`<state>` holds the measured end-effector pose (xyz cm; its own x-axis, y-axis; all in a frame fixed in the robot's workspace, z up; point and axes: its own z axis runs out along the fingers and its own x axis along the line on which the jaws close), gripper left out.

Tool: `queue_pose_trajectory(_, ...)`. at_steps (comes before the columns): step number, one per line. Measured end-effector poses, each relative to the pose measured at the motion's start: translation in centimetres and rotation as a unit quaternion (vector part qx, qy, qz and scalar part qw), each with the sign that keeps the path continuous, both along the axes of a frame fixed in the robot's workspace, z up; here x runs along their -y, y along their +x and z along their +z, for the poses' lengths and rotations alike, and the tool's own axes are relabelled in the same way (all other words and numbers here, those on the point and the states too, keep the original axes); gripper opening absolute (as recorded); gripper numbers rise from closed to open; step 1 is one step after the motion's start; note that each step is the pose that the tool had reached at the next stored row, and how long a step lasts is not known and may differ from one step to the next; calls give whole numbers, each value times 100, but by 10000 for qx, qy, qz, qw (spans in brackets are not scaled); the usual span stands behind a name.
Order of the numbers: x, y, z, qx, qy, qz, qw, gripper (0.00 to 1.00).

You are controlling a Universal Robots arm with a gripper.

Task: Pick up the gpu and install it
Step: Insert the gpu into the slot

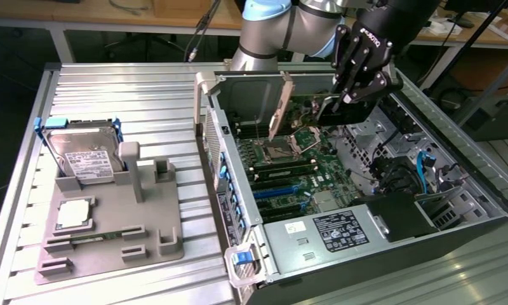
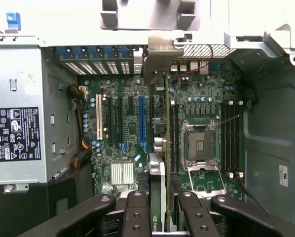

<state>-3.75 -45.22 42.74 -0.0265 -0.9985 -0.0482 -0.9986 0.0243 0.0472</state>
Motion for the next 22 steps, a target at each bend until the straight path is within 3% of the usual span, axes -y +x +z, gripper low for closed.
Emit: queue_pose_trajectory(22,0,0,-50,0,0,-50,10000,27)
